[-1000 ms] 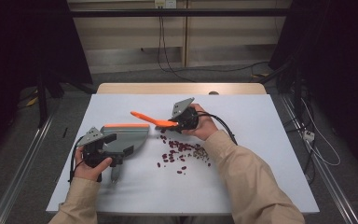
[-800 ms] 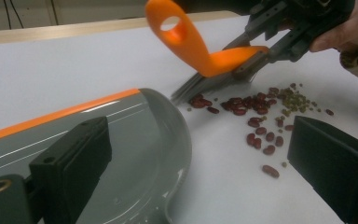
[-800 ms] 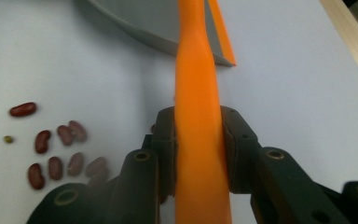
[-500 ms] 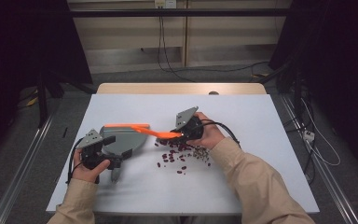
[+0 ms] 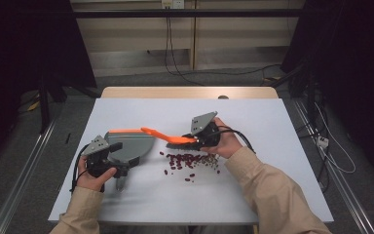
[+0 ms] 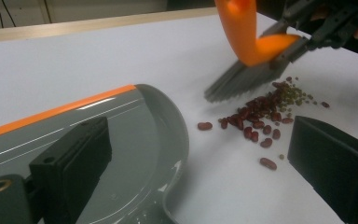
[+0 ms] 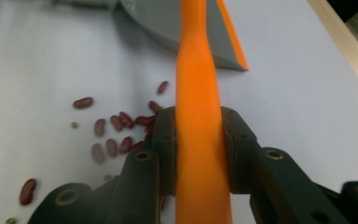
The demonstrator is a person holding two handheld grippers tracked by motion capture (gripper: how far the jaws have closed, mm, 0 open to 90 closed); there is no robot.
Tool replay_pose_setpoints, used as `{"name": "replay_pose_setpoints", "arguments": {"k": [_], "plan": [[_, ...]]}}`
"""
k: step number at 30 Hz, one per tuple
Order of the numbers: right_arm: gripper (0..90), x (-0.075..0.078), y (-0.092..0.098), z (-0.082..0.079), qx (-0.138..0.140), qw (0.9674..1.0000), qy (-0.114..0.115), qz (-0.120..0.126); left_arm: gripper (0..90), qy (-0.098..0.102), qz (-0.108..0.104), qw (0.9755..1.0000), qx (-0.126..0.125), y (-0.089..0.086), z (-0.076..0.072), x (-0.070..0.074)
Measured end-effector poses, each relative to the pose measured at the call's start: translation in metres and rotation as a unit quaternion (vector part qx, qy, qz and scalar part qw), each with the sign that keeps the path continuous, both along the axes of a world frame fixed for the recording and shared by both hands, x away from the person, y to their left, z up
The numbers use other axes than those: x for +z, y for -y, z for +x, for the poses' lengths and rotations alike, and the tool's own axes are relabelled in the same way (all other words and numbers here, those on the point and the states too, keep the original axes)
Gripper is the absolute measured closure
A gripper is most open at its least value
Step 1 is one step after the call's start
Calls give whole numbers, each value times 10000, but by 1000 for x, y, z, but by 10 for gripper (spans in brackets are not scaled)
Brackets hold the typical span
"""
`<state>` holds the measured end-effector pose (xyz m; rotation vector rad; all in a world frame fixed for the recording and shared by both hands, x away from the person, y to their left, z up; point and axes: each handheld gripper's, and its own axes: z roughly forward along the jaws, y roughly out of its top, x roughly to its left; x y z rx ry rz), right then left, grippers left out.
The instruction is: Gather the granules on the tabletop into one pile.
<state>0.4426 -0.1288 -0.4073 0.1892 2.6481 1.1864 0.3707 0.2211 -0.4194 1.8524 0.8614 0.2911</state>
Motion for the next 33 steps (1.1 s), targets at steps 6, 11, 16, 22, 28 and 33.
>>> {"name": "replay_pose_setpoints", "arguments": {"k": [6,11,16,22,28,33], "plan": [[711,-4,-13,19,-190,9998,86,-44,59,-9,-6,10000,-3,-1,1,0],[711,-15,-32,19,12,10000,-72,-60,59,-6,-13,10000,-10,-2,0,0],[711,-12,-33,7,257,9993,-95,-236,59,-6,-13,10000,-48,0,0,-1],[711,-6,-20,-3,119,9998,-114,-67,59,-19,20,9999,-98,2,-1,-2],[711,6,21,-5,-704,9973,-85,166,59,-40,30,9998,-190,4,-2,-3],[711,11,65,-7,-1580,9870,-109,256,59,-35,-9,9998,-208,5,-1,-3]]}}
